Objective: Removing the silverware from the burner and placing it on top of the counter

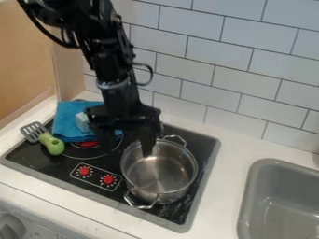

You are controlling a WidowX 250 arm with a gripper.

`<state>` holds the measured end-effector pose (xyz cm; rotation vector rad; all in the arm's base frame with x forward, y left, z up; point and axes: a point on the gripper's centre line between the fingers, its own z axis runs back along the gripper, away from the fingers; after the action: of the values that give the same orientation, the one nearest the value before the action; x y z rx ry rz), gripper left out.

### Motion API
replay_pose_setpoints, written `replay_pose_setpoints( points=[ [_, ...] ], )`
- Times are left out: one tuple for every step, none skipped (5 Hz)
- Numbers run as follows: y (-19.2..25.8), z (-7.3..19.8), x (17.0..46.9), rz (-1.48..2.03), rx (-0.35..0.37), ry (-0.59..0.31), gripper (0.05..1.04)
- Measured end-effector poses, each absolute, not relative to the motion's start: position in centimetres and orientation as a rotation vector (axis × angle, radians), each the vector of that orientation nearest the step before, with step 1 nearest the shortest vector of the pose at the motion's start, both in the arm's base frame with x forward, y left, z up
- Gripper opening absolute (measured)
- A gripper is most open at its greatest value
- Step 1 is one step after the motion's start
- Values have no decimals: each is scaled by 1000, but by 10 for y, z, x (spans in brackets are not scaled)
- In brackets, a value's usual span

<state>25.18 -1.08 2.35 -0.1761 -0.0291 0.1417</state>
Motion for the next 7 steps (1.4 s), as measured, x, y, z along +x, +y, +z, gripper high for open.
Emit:
replay_pose_setpoints(
  points=[
    [-14, 14, 249, 124, -176, 4, 999],
    [-23, 10, 248, 92, -169, 20, 944],
    [-20, 5, 248, 94, -141, 23, 658],
    [-18, 4, 250, 112, -129, 12, 335],
    [-17, 4, 251, 116, -123, 11, 139],
    [-16, 5, 251, 113, -120, 10, 69],
    [-15, 6, 251, 109, -115, 2, 64]
  ],
)
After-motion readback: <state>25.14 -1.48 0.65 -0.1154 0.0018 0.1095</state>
